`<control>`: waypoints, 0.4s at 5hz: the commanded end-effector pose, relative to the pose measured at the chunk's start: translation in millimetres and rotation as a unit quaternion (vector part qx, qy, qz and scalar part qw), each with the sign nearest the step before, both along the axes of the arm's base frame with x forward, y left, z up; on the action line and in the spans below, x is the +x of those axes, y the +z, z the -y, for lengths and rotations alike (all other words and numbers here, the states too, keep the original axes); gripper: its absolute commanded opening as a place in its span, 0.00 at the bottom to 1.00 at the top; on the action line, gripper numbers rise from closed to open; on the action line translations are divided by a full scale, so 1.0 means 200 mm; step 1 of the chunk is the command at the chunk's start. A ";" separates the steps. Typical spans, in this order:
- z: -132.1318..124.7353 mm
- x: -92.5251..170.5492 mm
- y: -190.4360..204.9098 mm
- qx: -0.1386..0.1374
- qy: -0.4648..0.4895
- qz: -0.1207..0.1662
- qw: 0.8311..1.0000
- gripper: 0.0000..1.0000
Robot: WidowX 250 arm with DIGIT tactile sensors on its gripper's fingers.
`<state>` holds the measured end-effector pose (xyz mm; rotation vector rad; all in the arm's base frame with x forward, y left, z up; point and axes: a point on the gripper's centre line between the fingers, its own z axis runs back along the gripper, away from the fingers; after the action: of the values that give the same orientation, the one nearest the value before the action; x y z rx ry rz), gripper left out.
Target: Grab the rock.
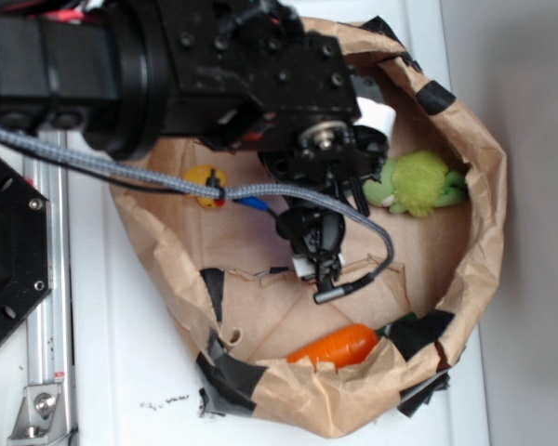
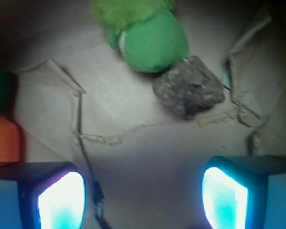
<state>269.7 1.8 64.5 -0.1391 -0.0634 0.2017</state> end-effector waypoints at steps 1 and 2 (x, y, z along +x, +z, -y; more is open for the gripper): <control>-0.07 0.08 -0.07 0.043 -0.012 0.008 0.999 1.00; -0.13 0.07 -0.10 0.059 -0.007 -0.002 0.998 1.00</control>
<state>275.0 18.5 33.4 -0.0222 -0.0169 0.1769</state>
